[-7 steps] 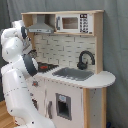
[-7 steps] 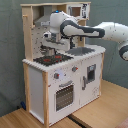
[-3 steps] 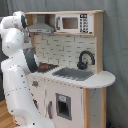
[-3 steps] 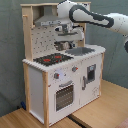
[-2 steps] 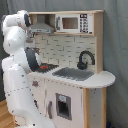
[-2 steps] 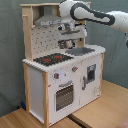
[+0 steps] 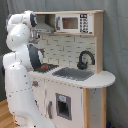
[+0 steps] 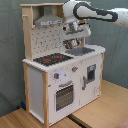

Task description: Play with the kitchen

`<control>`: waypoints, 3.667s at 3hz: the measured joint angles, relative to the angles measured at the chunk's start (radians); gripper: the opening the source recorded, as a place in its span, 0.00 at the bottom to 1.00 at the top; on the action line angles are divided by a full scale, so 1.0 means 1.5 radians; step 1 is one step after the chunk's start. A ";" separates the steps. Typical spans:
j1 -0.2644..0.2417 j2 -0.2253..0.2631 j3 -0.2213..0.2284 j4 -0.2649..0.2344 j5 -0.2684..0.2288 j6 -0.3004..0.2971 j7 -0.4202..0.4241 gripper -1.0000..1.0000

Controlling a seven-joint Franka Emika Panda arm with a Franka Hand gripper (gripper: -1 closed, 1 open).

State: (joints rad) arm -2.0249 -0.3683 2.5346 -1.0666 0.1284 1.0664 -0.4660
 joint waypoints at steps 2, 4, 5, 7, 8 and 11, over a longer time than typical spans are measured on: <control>0.019 0.071 0.003 -0.118 -0.034 0.050 0.018 0.00; 0.045 0.150 0.007 -0.244 -0.073 0.119 0.047 0.00; 0.057 0.197 0.011 -0.313 -0.096 0.159 0.067 0.00; 0.067 0.265 0.022 -0.405 -0.132 0.214 0.100 0.00; 0.067 0.315 0.035 -0.467 -0.159 0.251 0.126 0.00; 0.067 0.446 0.052 -0.601 -0.242 0.330 0.195 0.00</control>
State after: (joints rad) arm -1.9245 0.3013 2.6126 -1.9688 -0.2343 1.5612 -0.1739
